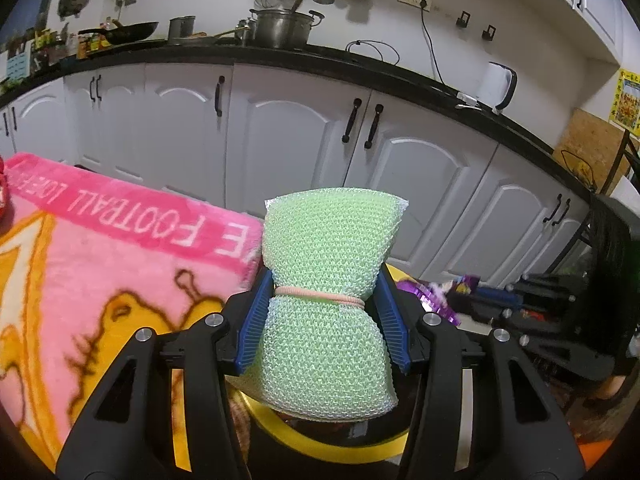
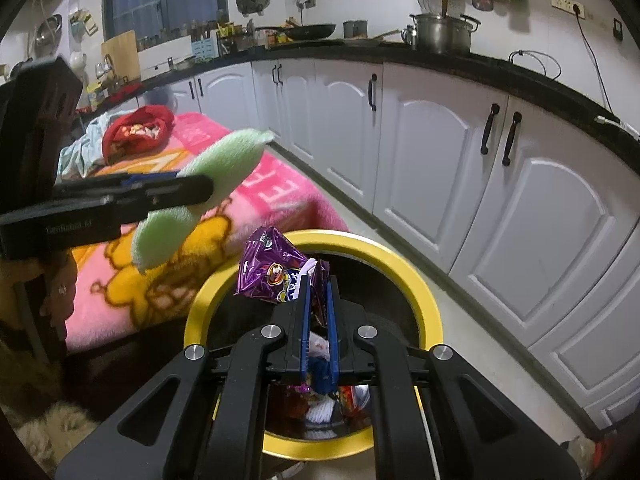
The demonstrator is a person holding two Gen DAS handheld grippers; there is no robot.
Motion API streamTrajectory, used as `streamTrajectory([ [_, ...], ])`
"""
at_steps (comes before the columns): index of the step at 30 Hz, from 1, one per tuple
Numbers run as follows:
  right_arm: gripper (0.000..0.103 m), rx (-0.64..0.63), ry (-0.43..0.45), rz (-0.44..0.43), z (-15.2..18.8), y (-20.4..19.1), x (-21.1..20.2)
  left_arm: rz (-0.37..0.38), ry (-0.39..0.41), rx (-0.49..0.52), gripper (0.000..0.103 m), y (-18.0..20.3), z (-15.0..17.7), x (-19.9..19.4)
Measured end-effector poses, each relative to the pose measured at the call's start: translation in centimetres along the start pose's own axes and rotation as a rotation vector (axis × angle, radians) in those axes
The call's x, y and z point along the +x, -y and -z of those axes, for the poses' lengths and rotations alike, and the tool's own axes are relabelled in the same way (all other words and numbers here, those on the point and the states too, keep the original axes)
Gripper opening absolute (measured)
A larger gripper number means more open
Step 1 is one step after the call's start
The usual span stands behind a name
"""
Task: Collect trash
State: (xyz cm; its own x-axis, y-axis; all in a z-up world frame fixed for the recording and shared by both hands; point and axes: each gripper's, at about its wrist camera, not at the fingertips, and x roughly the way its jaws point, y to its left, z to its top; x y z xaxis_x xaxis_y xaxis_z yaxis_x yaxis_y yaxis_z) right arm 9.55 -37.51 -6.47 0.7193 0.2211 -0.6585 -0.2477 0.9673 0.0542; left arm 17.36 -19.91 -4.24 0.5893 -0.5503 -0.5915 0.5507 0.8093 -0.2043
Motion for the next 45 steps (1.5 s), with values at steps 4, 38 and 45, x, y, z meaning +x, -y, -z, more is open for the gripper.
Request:
streamTrajectory([
  [4,0.007,-0.006,-0.030,-0.002,1.2,-0.3,0.9,0.007,-0.015,0.003,0.044,0.5,0.0,0.9],
  [38,0.052,0.106,-0.077,0.026,3.5,1.4,2.5,-0.071,-0.111,-0.057,0.092,-1.7,1.5,2.6],
  [45,0.075,0.090,-0.031,0.055,2.1,0.3,1.2,-0.115,-0.093,-0.079,0.092,-2.9,1.6,0.4],
])
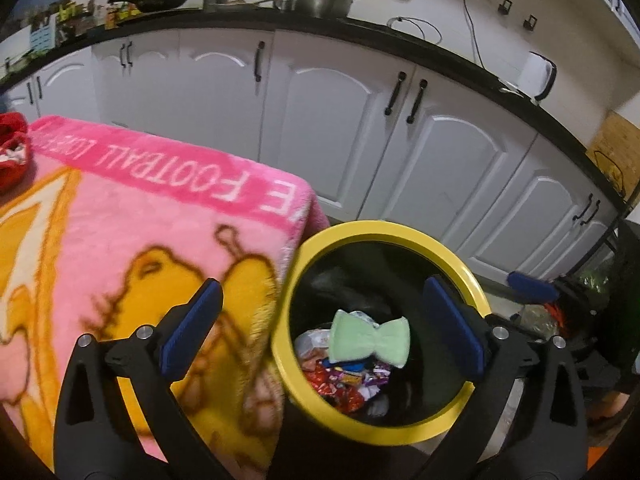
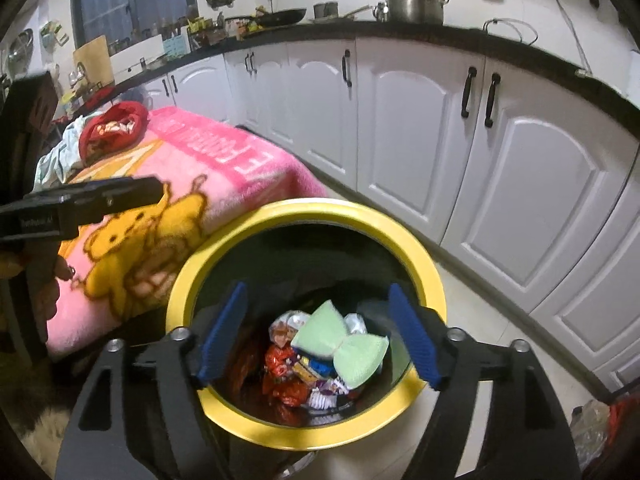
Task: Collect trash
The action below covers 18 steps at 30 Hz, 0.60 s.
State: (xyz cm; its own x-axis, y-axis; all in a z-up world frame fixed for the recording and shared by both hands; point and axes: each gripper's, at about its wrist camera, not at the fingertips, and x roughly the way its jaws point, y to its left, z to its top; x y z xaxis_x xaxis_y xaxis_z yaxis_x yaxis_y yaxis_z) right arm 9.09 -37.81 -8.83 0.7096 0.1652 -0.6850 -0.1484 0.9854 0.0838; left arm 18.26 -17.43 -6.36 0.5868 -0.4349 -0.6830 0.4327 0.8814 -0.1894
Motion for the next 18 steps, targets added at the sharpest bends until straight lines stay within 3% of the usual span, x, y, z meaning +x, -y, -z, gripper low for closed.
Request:
streamTrajectory([
  [3,0.086,-0.009,0.026,0.014,-0.9,-0.9,-0.8,-0.027,0.010,-0.013,0.092,-0.9,0.1,-1.3],
  [8,0.094,-0.034,0.056,0.018,-2.4,-2.9,-2.0,-0.077,0.035,-0.030,0.092,-2.2,0.4,-3.8],
  [18,0.097,-0.080,0.092,-0.006,-4.0,-7.8,-4.3,-0.162,0.097,-0.056,0.092,-4.8,1.6,-8.8],
])
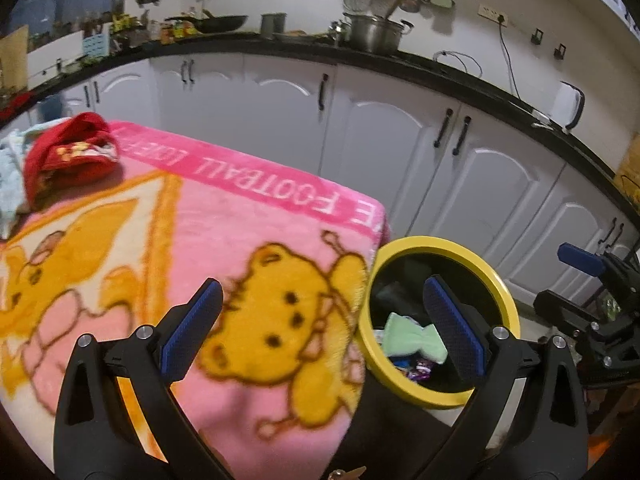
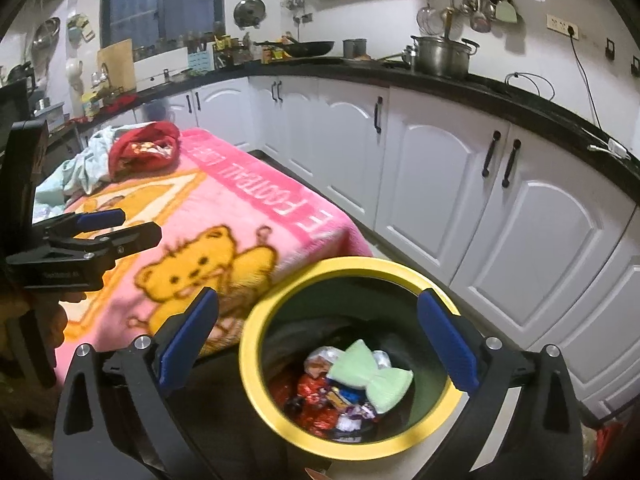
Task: Collect trash
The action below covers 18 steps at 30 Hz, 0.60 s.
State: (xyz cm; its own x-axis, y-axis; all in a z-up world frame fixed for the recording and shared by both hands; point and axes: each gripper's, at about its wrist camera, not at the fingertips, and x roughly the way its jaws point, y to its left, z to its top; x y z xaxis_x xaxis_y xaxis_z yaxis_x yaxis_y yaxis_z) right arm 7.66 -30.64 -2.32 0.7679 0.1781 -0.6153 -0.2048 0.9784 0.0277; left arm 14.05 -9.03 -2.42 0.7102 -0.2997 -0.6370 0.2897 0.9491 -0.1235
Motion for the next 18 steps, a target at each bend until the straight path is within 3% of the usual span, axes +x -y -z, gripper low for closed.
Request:
streamTrajectory([
  [11,0.097,-0.018,0.042,-0.001,0.5,-5.2,-2.0,-0.090,0.096,-0.021,0.092,-2.6,1.4,-5.2],
  [18,0.097,-0.050,0.133,0.020,1.6,-8.0,-3.6,-0.134,0.164,-0.029,0.092,-3.4,3.2,-7.7],
])
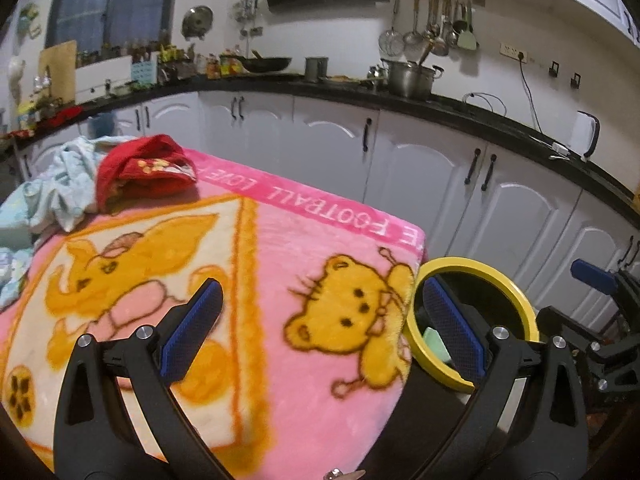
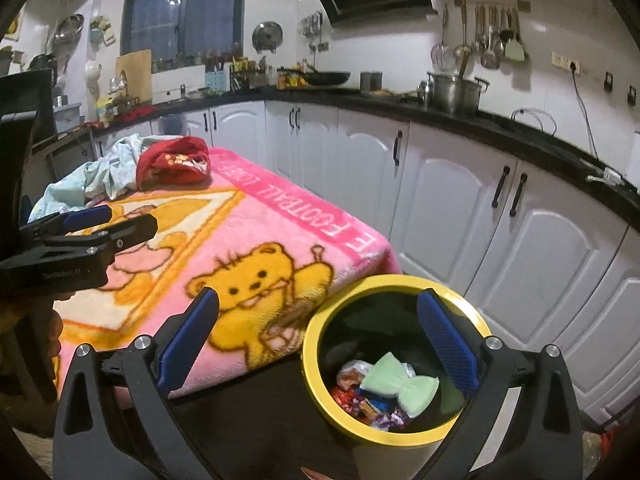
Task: Collect trash
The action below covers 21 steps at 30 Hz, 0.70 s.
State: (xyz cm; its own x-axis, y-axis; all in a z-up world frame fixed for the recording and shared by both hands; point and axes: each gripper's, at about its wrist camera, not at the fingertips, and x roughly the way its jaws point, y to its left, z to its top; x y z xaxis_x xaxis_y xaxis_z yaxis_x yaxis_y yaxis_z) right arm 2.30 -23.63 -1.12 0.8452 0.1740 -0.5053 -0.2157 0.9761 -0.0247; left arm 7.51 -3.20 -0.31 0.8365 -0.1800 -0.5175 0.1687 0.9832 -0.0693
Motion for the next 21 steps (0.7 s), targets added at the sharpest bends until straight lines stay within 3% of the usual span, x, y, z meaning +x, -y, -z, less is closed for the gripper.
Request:
streamTrajectory([
  [7,0.097,-0.005,0.105,0.025,1.0,-1.5,-1.6,-0.039,0.075,0.005,0.092,-0.5,1.6,-2.0],
  [14,0.097,0.026,0.199,0.057,1.9,-1.8,-3.2,-0.036,0.101,0.009,0.092,-0.5,3.3,-2.6],
  [21,0.097,0.066,0.163,0.083,3.7,-1.8,-2.5,-0.034,0.121,0.012,0.092,-0.2,3.7,-3.0],
])
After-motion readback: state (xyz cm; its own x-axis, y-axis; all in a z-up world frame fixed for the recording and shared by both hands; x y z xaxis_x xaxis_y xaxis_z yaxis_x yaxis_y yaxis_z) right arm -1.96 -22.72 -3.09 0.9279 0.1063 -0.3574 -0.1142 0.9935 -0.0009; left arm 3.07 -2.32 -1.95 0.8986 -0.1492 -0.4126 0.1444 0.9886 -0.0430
